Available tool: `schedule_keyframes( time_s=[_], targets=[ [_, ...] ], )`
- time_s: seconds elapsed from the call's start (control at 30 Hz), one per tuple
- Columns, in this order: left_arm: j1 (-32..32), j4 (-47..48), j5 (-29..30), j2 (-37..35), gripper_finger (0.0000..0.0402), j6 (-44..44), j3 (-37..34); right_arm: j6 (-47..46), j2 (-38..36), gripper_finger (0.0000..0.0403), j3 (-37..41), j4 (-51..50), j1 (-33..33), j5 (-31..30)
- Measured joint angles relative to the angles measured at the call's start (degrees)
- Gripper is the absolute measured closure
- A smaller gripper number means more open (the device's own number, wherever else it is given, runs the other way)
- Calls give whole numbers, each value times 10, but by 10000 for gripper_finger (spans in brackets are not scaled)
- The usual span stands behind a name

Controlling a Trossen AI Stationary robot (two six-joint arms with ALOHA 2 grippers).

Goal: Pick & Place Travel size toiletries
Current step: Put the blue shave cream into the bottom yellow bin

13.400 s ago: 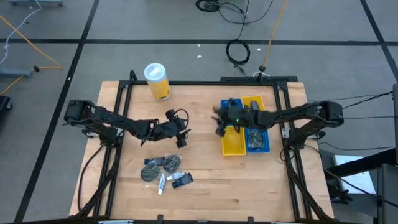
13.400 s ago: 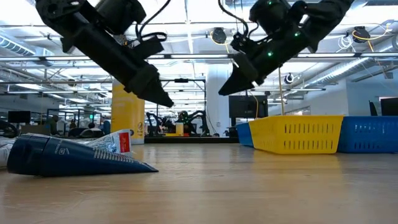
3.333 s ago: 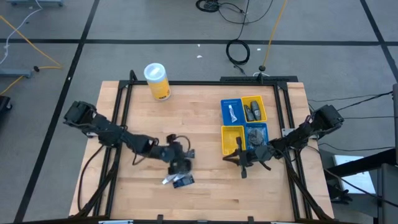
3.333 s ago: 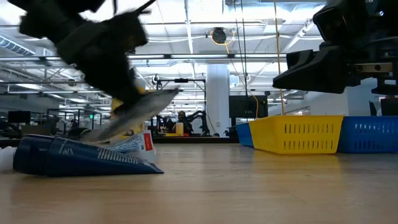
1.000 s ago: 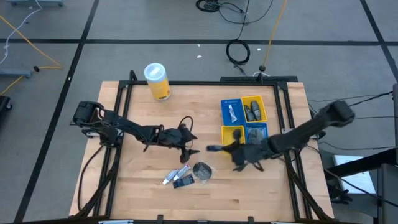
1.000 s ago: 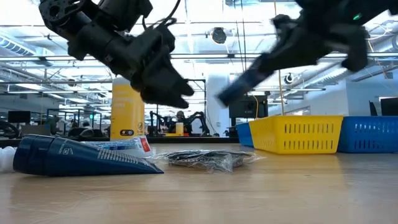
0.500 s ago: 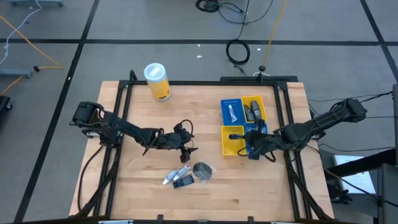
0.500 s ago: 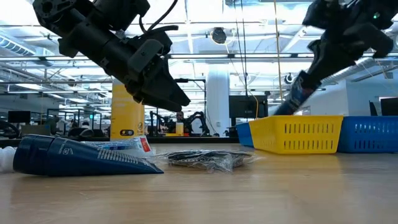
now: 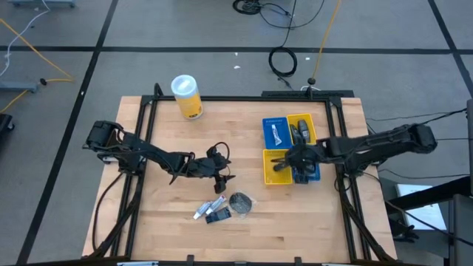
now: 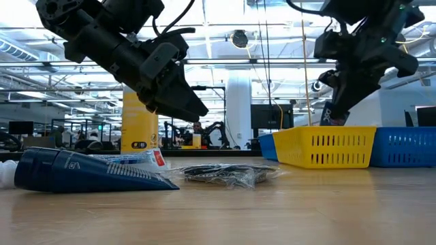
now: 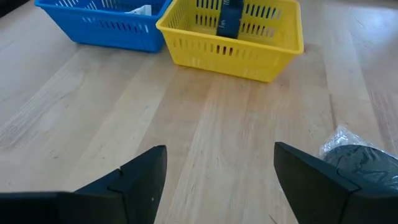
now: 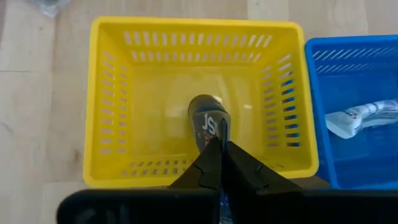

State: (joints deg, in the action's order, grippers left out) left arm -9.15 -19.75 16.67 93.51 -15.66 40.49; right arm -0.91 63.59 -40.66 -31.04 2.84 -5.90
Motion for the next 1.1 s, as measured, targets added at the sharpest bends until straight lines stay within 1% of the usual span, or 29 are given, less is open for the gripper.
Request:
schedule_keyframes(
  time_s=[0.13, 0.33, 0.6, 0.67, 0.8, 0.83, 1.1],
  targets=[
    [0, 1, 0, 0, 115, 0, 0, 28, 0, 400, 0, 0, -30, 31],
    [0, 1, 0, 0, 116, 0, 0, 66, 0, 398, 0, -1, -58, 59],
    [0, 1, 0, 0, 121, 0, 0, 116, 1, 397, 0, 2, -76, 66],
    [0, 1, 0, 0, 121, 0, 0, 130, 1, 397, 0, 5, -82, 95],
    [0, 1, 0, 0, 119, 0, 0, 142, 1, 397, 1, 22, -96, 208],
    [0, 1, 0, 0, 119, 0, 0, 142, 1, 397, 1, 27, -100, 224],
    [0, 0, 0, 0, 119, 0, 0, 152, 1, 395, 1, 37, -120, 226]
  ],
)
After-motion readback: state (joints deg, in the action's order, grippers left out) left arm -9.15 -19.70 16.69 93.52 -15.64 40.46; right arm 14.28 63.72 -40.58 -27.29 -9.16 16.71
